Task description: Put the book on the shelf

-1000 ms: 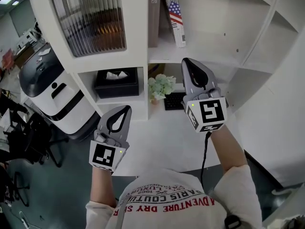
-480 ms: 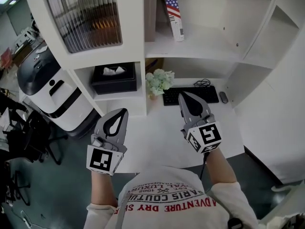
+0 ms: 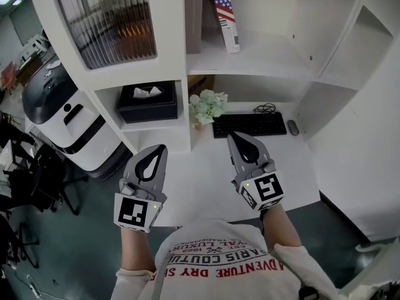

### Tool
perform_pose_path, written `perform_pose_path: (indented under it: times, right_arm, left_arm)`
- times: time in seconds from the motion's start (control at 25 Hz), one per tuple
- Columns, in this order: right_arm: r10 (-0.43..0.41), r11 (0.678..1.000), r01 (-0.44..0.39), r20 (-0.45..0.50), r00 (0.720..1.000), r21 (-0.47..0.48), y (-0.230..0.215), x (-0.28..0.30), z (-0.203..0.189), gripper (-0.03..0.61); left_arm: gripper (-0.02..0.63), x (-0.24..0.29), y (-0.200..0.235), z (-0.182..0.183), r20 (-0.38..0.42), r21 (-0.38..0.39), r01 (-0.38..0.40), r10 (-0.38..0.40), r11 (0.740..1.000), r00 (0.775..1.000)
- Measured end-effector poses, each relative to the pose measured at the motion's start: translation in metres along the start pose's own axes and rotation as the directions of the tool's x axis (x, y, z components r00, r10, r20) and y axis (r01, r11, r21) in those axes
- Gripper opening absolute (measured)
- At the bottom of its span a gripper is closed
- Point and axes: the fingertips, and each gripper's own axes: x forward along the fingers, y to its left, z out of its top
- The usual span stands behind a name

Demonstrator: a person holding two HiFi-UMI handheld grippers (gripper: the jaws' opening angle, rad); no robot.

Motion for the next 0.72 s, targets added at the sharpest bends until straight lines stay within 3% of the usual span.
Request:
perform_pose_path:
  times: [0.28, 0.72]
  right_arm:
    - [0.032, 0.999, -0.032, 0.021, 0.999, 0.014, 0.005, -0.001, 0.001, 0.000]
    - [-0.017, 1.000, 0.017, -0.024, 1.000, -0.005, -0.004, 0.005, -0.012, 0.000]
  left_arm:
    - [0.005, 0.001, 0.002, -0.004, -0.008, -0.018, -0.003, 0.003, 1.000, 1.000]
    - [0.005, 0.009, 0.002, -0.012, -0.030, -0.032, 0.006, -0.007, 0.999, 1.000]
